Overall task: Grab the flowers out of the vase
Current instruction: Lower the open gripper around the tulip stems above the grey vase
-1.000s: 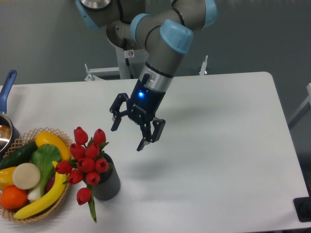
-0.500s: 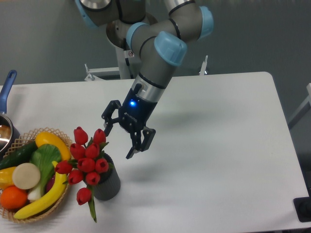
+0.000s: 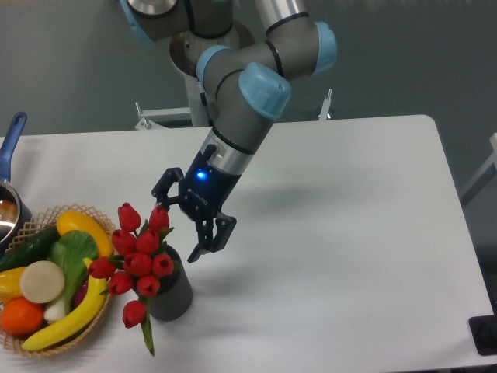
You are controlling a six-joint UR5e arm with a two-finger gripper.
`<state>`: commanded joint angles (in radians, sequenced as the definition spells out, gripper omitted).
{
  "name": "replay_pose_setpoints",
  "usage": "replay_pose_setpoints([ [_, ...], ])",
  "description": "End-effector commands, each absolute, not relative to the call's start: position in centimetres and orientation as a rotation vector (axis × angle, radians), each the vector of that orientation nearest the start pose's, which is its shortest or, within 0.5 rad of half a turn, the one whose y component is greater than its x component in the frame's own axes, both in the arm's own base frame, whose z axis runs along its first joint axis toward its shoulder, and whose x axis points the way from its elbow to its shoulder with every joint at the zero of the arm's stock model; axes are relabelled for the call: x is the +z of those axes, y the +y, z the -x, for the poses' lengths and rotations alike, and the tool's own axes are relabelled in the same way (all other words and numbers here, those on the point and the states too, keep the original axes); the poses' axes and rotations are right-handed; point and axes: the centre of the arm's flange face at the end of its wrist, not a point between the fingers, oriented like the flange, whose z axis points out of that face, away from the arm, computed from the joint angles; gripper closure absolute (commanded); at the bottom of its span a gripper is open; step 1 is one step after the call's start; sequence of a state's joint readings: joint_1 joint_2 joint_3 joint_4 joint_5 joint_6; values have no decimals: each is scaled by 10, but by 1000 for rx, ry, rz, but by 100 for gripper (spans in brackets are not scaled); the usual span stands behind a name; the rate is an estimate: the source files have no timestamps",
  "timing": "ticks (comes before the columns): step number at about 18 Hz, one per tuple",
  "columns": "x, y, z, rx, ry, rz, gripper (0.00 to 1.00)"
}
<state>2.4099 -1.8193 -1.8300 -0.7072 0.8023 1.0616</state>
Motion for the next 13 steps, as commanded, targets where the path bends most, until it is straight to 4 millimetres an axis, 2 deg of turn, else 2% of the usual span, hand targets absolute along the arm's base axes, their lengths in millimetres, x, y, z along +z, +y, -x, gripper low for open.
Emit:
replay_pose_setpoints([
  [7,340,537,288,-280,331,2295,0],
  [13,337,550,282,-293,356,2295,0],
])
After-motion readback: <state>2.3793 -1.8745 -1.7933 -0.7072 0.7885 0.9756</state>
